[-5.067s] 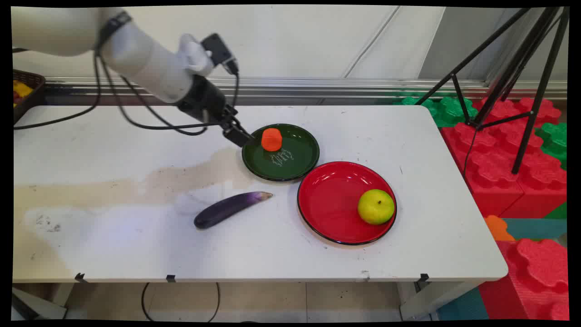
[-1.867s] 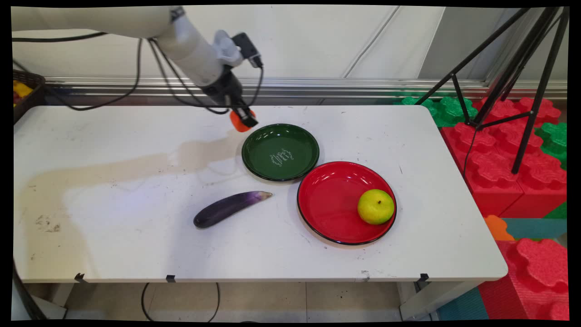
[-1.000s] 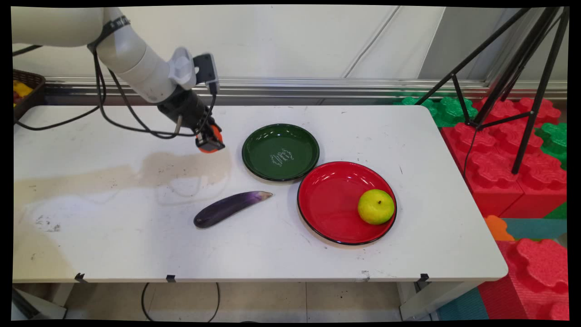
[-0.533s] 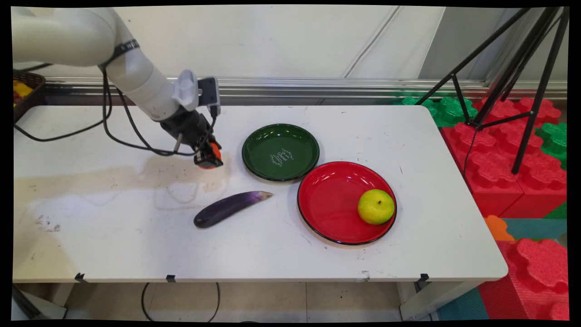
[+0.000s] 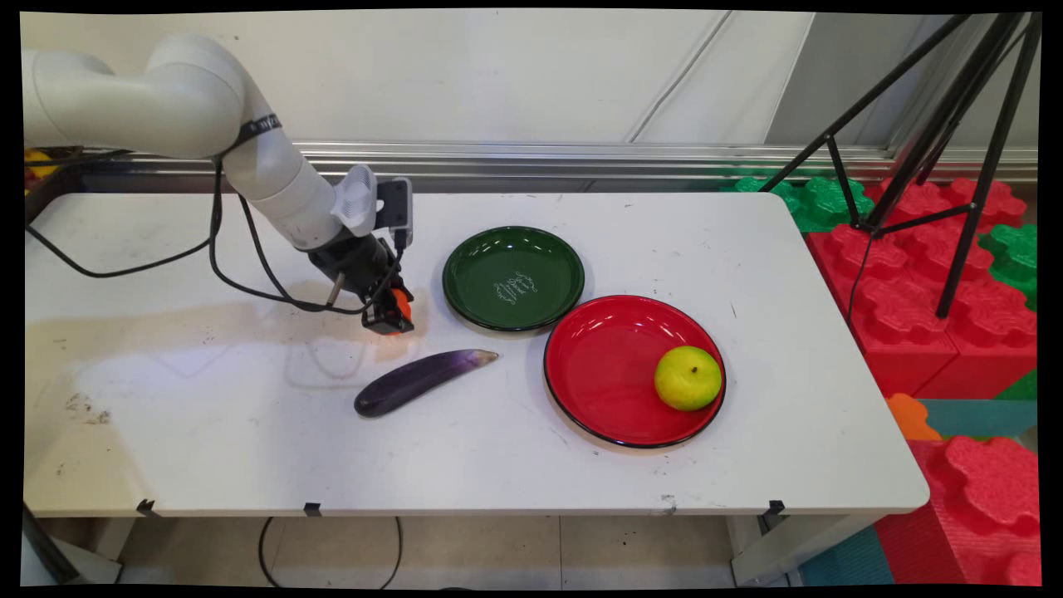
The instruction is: Place the picked object on the table
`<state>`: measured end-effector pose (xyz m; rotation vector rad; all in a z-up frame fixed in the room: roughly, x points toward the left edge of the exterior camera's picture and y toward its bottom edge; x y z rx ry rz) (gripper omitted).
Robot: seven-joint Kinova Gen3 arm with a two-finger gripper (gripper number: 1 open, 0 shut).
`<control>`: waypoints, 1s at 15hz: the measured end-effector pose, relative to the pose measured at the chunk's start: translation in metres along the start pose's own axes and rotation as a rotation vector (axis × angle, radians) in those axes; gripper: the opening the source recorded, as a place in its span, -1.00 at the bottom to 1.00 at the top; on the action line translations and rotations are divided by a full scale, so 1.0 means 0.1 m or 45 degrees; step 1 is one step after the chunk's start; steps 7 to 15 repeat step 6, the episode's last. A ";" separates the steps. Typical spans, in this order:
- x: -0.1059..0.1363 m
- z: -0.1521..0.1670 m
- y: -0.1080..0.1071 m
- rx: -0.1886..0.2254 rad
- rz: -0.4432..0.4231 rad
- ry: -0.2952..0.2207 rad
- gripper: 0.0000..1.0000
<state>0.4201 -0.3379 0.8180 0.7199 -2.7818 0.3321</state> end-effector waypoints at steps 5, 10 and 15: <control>-0.03 0.07 -0.01 -0.005 0.030 0.000 1.00; -0.03 0.07 -0.02 0.000 0.039 0.003 1.00; -0.03 0.07 -0.02 0.000 0.039 0.003 1.00</control>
